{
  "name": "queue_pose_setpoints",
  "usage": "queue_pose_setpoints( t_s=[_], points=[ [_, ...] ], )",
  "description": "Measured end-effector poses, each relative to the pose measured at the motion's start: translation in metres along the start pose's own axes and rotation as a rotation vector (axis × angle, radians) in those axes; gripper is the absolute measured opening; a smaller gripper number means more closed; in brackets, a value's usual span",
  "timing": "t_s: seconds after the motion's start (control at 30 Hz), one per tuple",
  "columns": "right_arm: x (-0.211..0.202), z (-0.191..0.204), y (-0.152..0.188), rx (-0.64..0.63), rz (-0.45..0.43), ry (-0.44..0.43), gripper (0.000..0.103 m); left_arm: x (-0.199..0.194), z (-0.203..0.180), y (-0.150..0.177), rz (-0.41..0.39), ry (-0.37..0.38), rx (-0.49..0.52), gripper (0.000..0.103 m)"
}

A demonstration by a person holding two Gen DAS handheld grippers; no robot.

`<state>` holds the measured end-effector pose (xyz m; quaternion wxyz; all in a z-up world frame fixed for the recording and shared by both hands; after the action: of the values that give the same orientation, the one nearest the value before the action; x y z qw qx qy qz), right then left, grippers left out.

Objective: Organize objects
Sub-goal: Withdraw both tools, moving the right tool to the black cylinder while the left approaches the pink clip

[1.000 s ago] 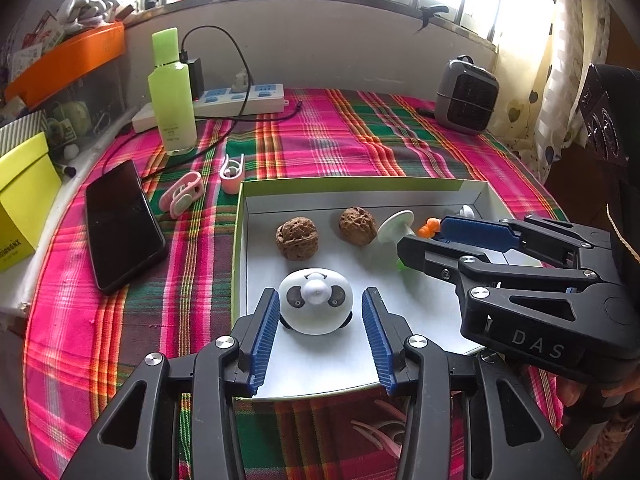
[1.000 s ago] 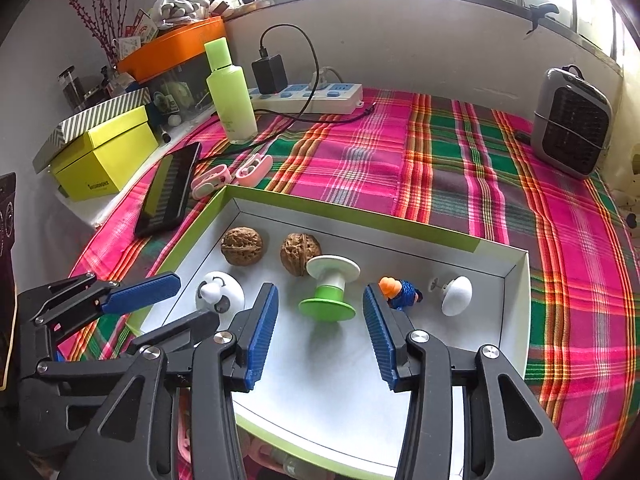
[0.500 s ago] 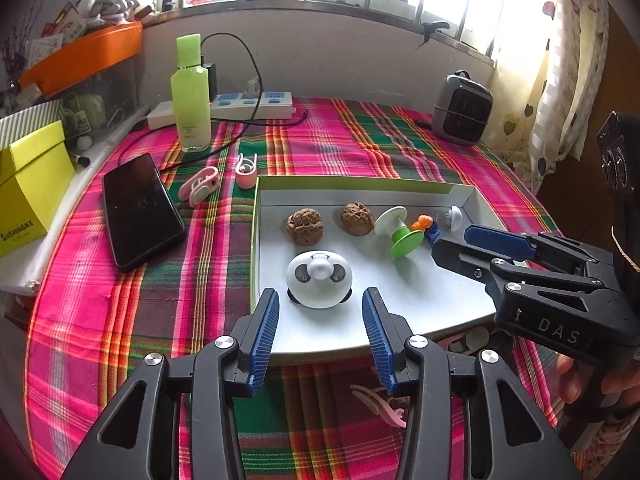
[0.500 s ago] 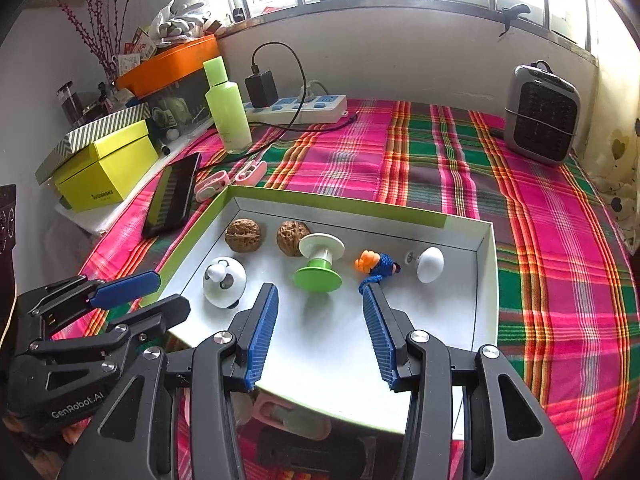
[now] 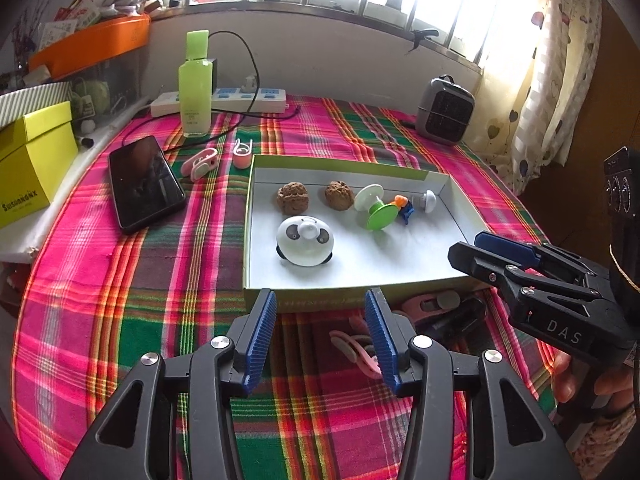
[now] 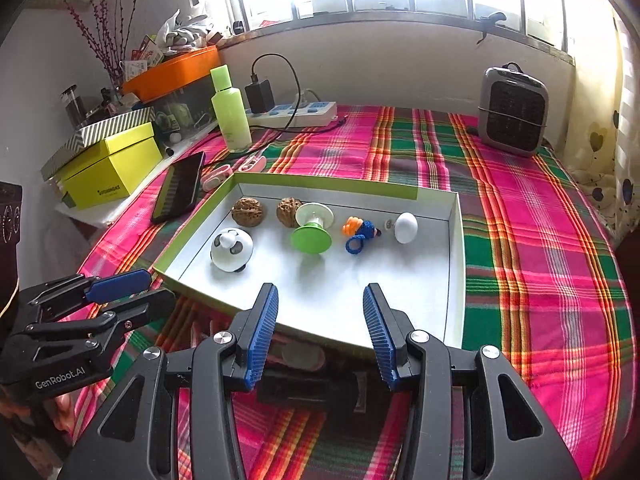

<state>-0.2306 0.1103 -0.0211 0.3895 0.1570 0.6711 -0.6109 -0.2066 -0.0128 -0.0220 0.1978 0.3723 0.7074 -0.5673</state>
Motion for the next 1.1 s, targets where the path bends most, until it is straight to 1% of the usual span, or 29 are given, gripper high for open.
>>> queue_pose_setpoints(
  t_s=[0.17, 0.43, 0.53, 0.63, 0.8, 1.1],
  points=[
    [-0.010, -0.003, 0.013, -0.005, -0.012, 0.024, 0.046, 0.000, -0.003, 0.014, 0.016, 0.018, -0.015, 0.047],
    [-0.022, -0.006, 0.030, -0.012, -0.025, 0.040, 0.046, 0.004, -0.016, 0.029, 0.042, 0.064, -0.005, 0.049],
    [-0.023, -0.008, 0.038, -0.002, -0.016, 0.031, 0.046, 0.008, -0.021, 0.035, 0.061, 0.073, -0.001, 0.049],
    [-0.022, -0.011, 0.045, 0.005, -0.006, 0.036, 0.046, 0.014, -0.024, 0.038, 0.076, 0.075, 0.000, 0.052],
    [-0.019, -0.020, 0.051, 0.029, 0.011, 0.036, 0.046, 0.019, -0.031, 0.043, 0.095, 0.078, 0.014, 0.052],
    [-0.007, -0.022, 0.054, 0.036, 0.044, 0.006, 0.046, 0.024, -0.025, 0.047, 0.110, 0.051, -0.008, 0.052]
  ],
)
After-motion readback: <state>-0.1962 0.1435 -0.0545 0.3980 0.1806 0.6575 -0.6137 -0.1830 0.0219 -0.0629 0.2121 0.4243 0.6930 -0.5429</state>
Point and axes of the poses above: each gripper's, at about its wrist camera, not at the fingertips, and x roughly the way its jaws point, z to its left, y to its underside, the point moved 10 cm from there along x, roughly the way its jaws point, and after that the axes turned 7 degrees about y, right-handed, at the moved point
